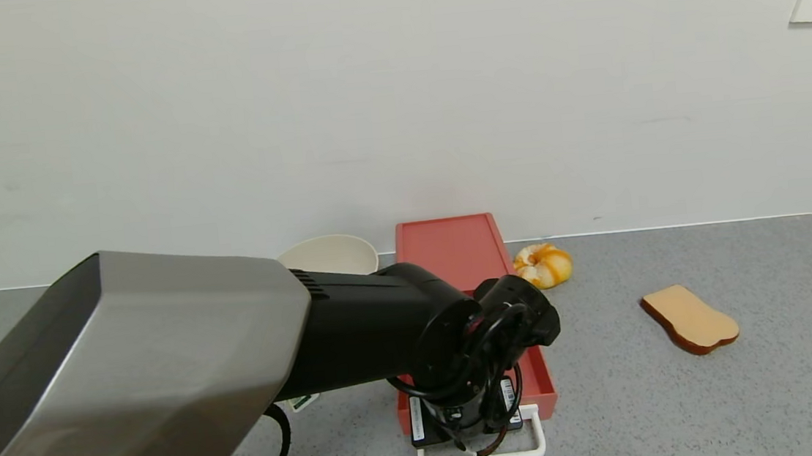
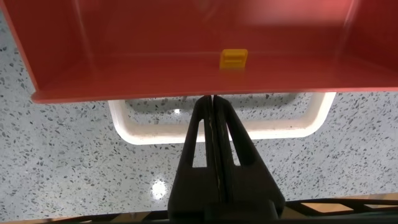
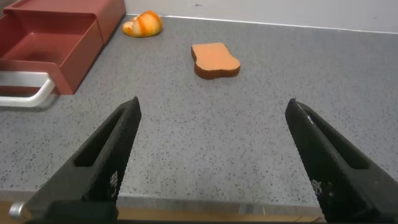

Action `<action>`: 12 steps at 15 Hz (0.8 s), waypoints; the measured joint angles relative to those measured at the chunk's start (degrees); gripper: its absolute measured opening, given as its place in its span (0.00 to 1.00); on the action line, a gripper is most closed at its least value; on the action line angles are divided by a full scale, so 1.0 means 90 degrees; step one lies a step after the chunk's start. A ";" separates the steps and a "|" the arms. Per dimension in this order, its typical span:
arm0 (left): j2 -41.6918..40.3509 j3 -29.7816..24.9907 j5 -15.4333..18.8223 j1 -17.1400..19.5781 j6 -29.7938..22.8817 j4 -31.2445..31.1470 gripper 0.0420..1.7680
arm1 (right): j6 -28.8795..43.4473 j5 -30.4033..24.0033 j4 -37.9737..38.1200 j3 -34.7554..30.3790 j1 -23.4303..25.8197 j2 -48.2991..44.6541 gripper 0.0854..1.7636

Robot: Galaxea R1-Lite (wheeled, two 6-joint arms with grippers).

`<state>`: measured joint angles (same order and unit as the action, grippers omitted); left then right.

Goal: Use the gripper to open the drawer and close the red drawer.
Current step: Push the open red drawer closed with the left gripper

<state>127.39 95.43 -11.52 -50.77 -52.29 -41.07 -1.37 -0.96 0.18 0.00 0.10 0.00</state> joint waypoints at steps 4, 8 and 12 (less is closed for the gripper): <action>0.0009 0.0103 -0.0115 0.0016 0.0039 0.0001 0.04 | 0.0000 0.0003 -0.0003 0.0000 -0.0003 0.0000 0.97; 0.0034 0.0217 -0.0211 0.0028 0.0064 0.0004 0.04 | 0.0000 0.0003 -0.0003 0.0000 0.0000 0.0000 0.97; 0.0041 0.0391 -0.0233 0.0096 0.0104 0.0000 0.04 | -0.0001 0.0000 0.0000 0.0000 0.0000 0.0000 0.97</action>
<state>127.76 98.95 -13.62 -49.91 -51.35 -41.07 -1.38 -0.96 0.18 0.00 0.10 0.00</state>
